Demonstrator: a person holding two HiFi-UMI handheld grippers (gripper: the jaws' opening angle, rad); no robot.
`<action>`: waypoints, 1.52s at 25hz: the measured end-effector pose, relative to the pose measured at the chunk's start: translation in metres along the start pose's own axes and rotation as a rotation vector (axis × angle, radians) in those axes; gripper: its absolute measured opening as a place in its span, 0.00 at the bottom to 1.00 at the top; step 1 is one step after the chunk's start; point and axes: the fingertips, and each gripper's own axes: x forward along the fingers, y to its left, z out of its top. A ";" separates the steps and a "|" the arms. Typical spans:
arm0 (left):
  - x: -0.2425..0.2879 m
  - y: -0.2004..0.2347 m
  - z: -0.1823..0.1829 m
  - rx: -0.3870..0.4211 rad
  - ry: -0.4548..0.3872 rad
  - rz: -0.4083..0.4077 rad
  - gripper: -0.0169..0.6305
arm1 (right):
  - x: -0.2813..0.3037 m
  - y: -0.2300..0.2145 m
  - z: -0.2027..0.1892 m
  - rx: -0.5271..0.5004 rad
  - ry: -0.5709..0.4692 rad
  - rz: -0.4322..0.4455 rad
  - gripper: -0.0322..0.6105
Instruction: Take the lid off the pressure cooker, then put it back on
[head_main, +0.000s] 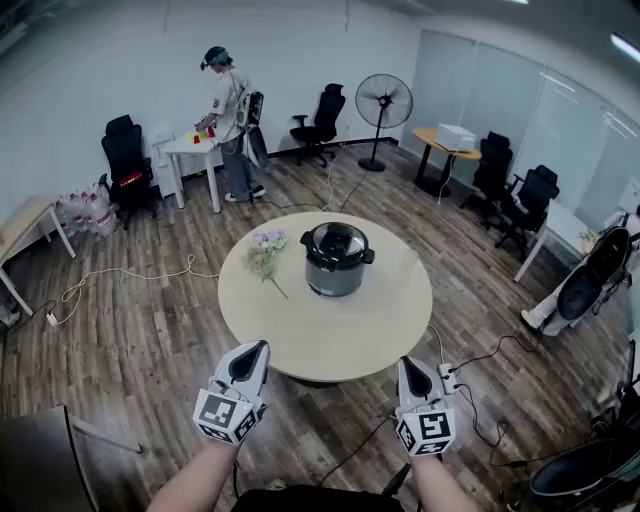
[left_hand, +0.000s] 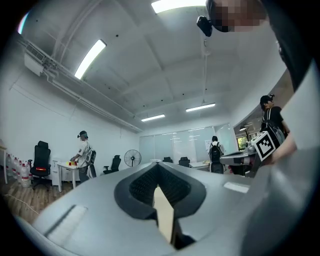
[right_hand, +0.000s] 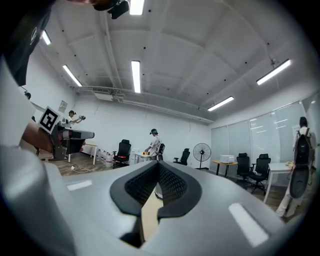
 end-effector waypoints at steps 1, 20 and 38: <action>-0.001 -0.001 0.000 0.001 0.003 0.000 0.03 | 0.000 0.001 -0.001 0.008 0.005 0.010 0.06; 0.028 -0.035 -0.052 0.035 0.106 0.001 0.89 | 0.014 -0.005 -0.019 0.089 0.009 0.216 0.93; 0.160 0.036 -0.134 0.029 0.194 -0.020 0.89 | 0.148 -0.070 -0.023 0.026 0.006 0.163 0.92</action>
